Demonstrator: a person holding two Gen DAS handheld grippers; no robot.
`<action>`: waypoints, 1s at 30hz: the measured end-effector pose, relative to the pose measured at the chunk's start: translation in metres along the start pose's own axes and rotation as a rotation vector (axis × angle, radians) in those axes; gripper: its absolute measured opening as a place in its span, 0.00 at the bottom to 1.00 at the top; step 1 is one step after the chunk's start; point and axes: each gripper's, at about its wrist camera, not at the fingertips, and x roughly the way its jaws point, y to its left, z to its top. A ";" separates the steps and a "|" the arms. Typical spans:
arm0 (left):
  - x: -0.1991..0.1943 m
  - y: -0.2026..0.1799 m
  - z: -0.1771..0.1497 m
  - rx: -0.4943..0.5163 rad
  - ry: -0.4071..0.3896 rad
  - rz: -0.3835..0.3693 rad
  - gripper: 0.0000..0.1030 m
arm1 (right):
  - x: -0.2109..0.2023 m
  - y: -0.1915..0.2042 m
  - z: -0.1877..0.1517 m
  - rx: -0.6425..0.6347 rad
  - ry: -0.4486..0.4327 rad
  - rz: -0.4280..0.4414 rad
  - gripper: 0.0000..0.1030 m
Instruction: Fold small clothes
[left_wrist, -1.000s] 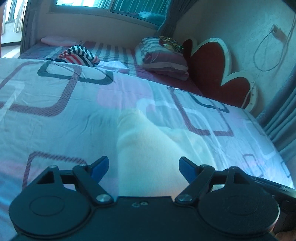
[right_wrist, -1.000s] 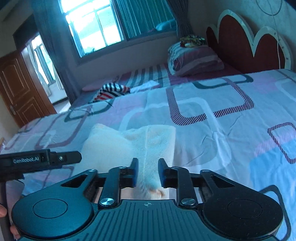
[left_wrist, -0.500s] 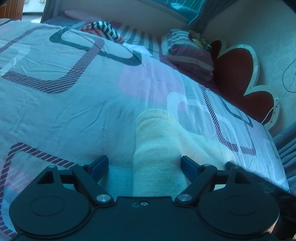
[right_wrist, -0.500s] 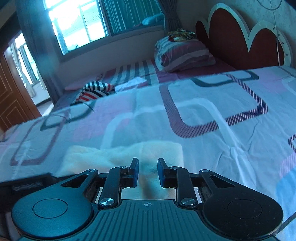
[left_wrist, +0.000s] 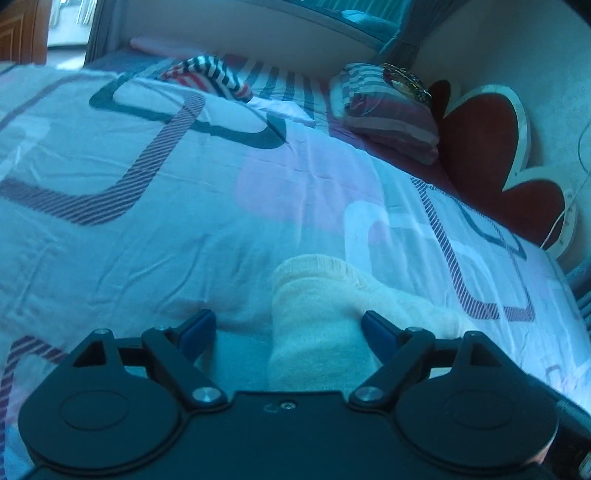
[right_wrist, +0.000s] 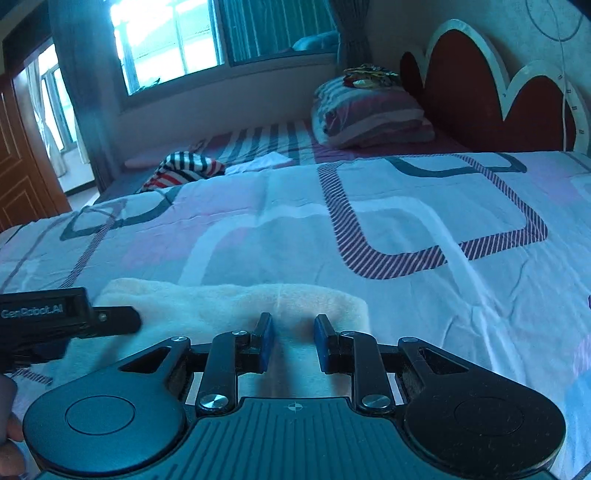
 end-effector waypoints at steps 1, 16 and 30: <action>0.000 -0.001 -0.001 0.013 -0.006 0.003 0.84 | 0.001 -0.002 0.000 0.012 -0.002 0.003 0.22; -0.074 -0.004 -0.036 0.118 -0.075 0.044 0.84 | -0.066 -0.015 -0.003 0.013 -0.048 0.074 0.24; -0.089 -0.001 -0.059 0.095 -0.042 0.014 0.83 | -0.097 -0.003 -0.043 -0.071 -0.019 0.045 0.26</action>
